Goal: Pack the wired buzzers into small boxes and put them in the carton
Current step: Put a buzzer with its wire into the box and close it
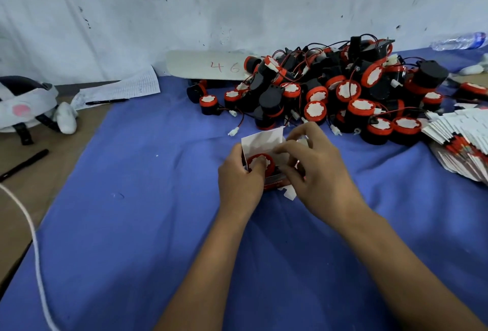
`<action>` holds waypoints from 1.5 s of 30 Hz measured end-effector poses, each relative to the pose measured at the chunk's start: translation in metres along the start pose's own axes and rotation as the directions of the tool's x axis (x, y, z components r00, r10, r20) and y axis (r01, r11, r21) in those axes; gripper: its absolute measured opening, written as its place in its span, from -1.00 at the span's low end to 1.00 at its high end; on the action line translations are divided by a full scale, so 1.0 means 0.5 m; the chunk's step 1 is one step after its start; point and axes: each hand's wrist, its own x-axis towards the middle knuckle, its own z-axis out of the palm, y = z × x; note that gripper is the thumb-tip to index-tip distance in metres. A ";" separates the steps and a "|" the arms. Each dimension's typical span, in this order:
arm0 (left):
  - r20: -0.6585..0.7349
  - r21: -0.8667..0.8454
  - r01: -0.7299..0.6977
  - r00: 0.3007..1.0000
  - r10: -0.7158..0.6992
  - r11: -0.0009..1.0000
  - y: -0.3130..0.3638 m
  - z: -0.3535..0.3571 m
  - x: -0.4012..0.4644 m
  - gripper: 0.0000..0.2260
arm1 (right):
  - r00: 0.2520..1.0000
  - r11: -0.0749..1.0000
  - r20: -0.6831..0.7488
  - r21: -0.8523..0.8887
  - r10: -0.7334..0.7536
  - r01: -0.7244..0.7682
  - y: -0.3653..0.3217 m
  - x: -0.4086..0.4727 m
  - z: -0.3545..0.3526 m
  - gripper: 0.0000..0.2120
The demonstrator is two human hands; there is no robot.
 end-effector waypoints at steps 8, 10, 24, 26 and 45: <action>0.018 0.018 -0.026 0.999 0.026 0.999 -0.003 -0.003 -0.003 -0.82 | 0.980 0.987 0.140 0.101 -0.139 0.125 -0.029 -0.005 0.007 -0.57; 0.022 0.038 -0.031 0.999 0.030 0.999 0.001 -0.004 -0.002 -0.81 | 0.984 0.990 0.132 0.088 -0.120 0.109 -0.029 -0.002 0.003 -0.54; 0.216 0.083 -0.102 0.973 0.082 0.991 0.009 -0.008 -0.003 -0.48 | 0.966 0.964 -0.038 -0.066 0.254 -0.256 0.004 0.017 0.004 -0.84; 0.227 0.097 -0.101 0.971 0.077 0.990 0.007 -0.007 -0.002 -0.45 | 0.967 0.967 -0.015 -0.020 0.254 -0.254 0.002 0.020 0.004 -0.82; 0.044 0.172 0.029 0.998 -0.037 0.985 0.024 -0.005 -0.014 -0.68 | 0.997 0.954 0.012 0.290 0.078 -0.078 0.004 0.002 -0.025 -0.72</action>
